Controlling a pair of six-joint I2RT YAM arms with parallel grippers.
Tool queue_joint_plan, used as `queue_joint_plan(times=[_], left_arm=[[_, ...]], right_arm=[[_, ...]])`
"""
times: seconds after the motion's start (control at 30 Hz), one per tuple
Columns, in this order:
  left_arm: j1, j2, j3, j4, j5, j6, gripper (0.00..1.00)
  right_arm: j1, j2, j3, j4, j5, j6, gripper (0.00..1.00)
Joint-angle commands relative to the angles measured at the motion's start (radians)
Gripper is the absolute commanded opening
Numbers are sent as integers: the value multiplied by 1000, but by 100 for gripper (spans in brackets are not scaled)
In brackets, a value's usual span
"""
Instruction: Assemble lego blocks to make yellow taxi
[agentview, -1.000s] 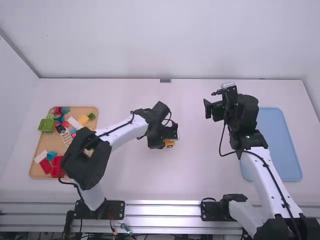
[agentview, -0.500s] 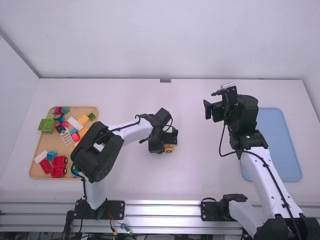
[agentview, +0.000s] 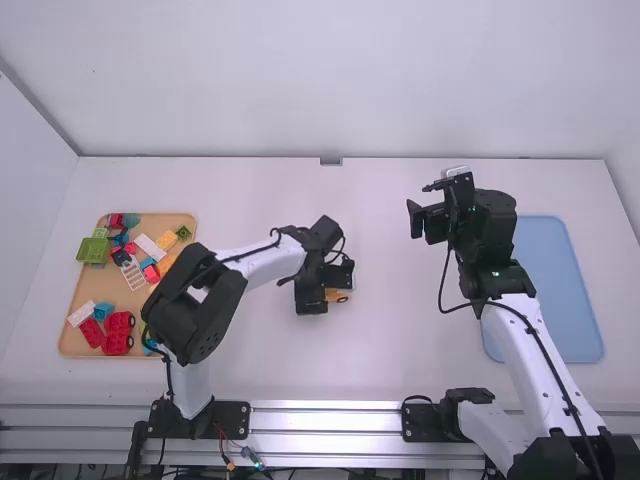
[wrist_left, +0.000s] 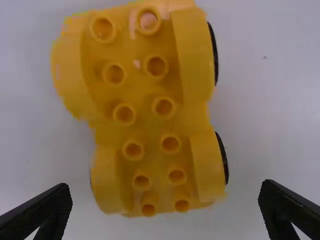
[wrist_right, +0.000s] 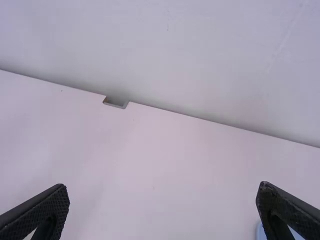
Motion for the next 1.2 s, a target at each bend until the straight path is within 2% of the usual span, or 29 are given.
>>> queue_joint_plan(times=[0.0, 0.17, 0.37, 0.5, 0.6, 0.67, 0.9, 1.03, 1.17], left_arm=[[31, -14, 71, -30, 2, -36, 99], [82, -89, 139, -126, 0, -55, 99], [229, -211, 160, -162, -7, -187, 99], [416, -257, 160, -132, -43, -391, 99], [597, -253, 160, -93, -208, -683, 99], [645, -250, 160, -95, -217, -701, 99], [961, -184, 189, -88, -89, -570, 99], [1070, -82, 291, -179, -27, -452, 99], [1104, 58, 431, -279, -20, -306, 99]], right_arm=[[2, 2, 43, 3, -6, 5, 99], [3, 2, 43, 6, -6, 4, 99], [1, 2, 43, 7, -6, 5, 99], [5, 2, 43, 6, -6, 5, 99], [20, 2, 43, 9, -6, 5, 99], [25, 2, 43, 14, -6, 5, 99], [71, 2, 43, 52, -6, 5, 99], [92, 2, 43, 68, -6, 5, 99], [109, 2, 43, 85, -6, 4, 99]])
